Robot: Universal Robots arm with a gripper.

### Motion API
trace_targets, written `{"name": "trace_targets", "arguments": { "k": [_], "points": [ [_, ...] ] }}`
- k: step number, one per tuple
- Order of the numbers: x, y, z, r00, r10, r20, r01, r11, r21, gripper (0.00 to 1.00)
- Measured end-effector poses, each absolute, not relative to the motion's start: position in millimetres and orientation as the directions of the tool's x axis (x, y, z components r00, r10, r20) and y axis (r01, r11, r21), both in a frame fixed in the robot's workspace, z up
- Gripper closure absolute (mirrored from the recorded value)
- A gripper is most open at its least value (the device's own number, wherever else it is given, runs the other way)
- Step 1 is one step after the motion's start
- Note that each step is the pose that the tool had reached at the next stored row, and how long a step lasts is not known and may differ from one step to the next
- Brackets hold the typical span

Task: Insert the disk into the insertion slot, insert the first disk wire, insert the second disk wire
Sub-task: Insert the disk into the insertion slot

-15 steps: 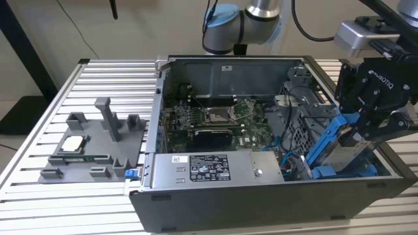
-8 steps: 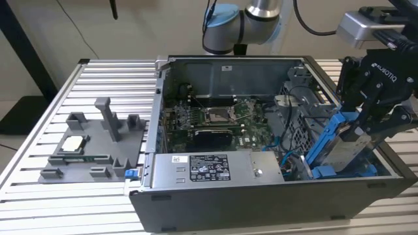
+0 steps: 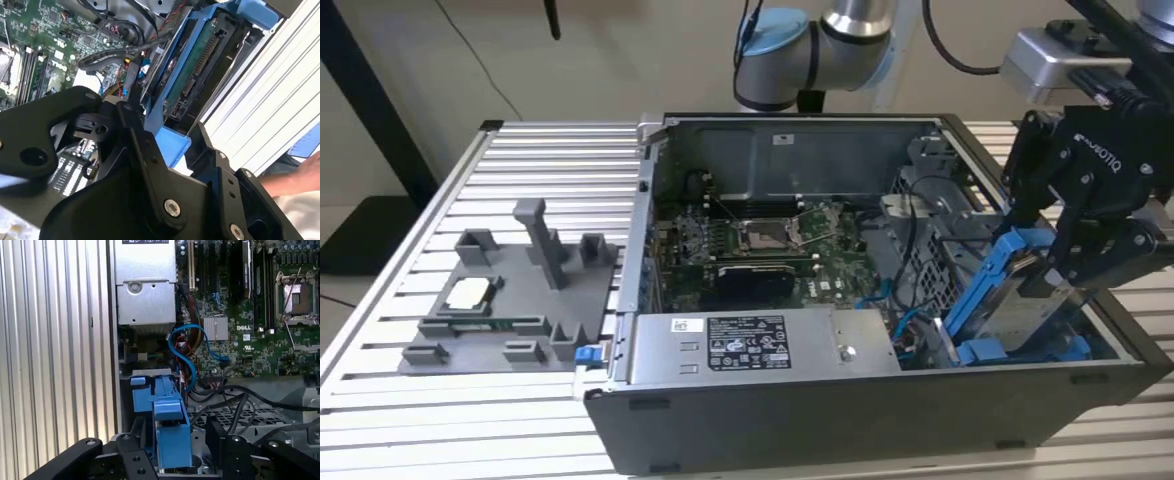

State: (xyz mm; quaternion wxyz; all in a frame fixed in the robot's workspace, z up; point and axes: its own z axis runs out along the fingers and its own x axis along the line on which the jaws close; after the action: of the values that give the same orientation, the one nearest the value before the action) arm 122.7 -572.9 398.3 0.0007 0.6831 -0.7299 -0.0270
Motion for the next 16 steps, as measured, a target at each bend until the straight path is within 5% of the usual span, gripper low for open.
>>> {"name": "trace_targets", "arguments": {
  "k": [7, 16],
  "points": [
    [121.8, -573.0, 396.2, -0.106, -0.993, -0.046, -0.994, 0.104, 0.042, 0.66],
    [121.8, -572.6, 401.8, -0.109, -0.992, -0.064, -0.993, 0.106, 0.046, 0.58]
  ]
}}
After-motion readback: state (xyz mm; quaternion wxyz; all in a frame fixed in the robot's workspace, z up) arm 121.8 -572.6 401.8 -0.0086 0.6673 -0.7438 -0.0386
